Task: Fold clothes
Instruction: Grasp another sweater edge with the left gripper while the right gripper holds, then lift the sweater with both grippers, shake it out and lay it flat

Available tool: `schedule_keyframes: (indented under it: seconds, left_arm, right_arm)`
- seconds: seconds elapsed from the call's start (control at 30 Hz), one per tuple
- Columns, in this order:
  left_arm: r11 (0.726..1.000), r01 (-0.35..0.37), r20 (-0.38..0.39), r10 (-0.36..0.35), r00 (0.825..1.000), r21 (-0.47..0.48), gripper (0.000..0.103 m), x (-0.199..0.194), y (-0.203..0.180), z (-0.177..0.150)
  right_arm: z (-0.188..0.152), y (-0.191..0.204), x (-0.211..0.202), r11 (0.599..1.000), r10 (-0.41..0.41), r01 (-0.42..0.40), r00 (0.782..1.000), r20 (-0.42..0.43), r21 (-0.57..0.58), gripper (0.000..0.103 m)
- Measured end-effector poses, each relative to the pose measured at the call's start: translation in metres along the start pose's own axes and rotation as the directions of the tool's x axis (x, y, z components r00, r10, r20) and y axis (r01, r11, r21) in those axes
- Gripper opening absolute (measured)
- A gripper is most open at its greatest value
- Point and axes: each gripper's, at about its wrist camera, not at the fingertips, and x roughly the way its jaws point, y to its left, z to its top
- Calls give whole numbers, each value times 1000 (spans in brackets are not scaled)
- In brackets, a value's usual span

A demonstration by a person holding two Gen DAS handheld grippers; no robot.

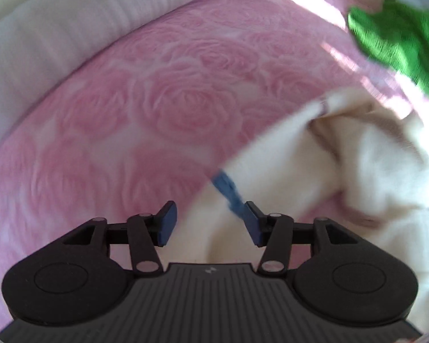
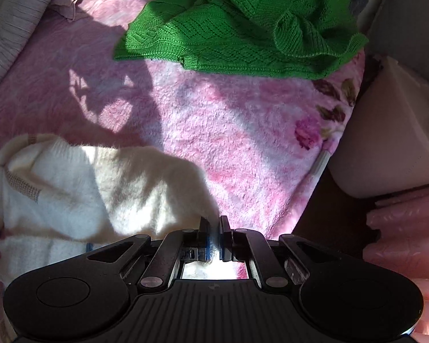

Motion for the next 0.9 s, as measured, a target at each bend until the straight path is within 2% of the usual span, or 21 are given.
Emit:
schedule_keyframes:
  seconds: [0.07,0.13,0.17,0.2,0.27,0.33,0.37,0.43,0.53,0.57,0.63,0.7,0.8,0.83,0.9]
  left_arm:
    - [998,24,-41,-22,999,50,51,19,-3,4]
    - [994,77,-71,-72,995,72,39,28,-7,2]
    - [991,107,-80,-101,992,77,3,30,-10,-1]
    - [988,129,-84,-123,989,79,3,31,-12,-4]
    - [995,98,-24,-97,995,16,3,14,-7,-13]
    - [991,50,56,-44,997,-123,4,-19,8,-26]
    - [980,21,93,-3,996,-195,4,-42,17,-37]
    - [941,-28,156,86,984,-337,4,-91,35,-59]
    - [865,-120,187,237,953,-487,4,-177,59,-104]
    - [835,-155,187,292,938,-528,4,-207,65,-120]
    - [765,-237,180,417,891,-599,4,-271,74,-151]
    - [675,-291,167,527,833,-678,4,-333,77,-183]
    - [523,-337,130,667,734,-783,4,-420,76,-232]
    - [492,-348,117,693,711,-798,4,-444,73,-245]
    - [449,-390,92,742,664,-804,4,-482,65,-267]
  right_arm:
    - [4,0,5,1000,8,-8,1000,-14,-14,4]
    - [8,1,10,999,14,-15,1000,-26,-29,4]
    - [9,2,11,999,20,-21,999,-29,-34,4]
    - [10,3,11,999,25,-26,999,-30,-38,4]
    - [14,8,7,997,41,-42,999,-26,-62,4]
    - [20,18,-2,990,71,-69,997,9,-126,4]
    - [23,26,-10,980,93,-85,995,36,-178,4]
    - [28,45,-29,949,142,-108,985,94,-297,4]
    - [34,79,-59,886,244,-152,956,163,-438,4]
    - [36,90,-68,865,280,-168,944,176,-473,4]
    - [39,112,-86,818,355,-204,915,192,-538,3]
    - [38,134,-104,764,434,-245,880,194,-598,3]
    - [29,165,-133,673,530,-273,827,191,-687,2]
    - [26,176,-144,641,560,-279,807,187,-716,2]
    - [19,195,-163,585,612,-296,772,171,-755,2]
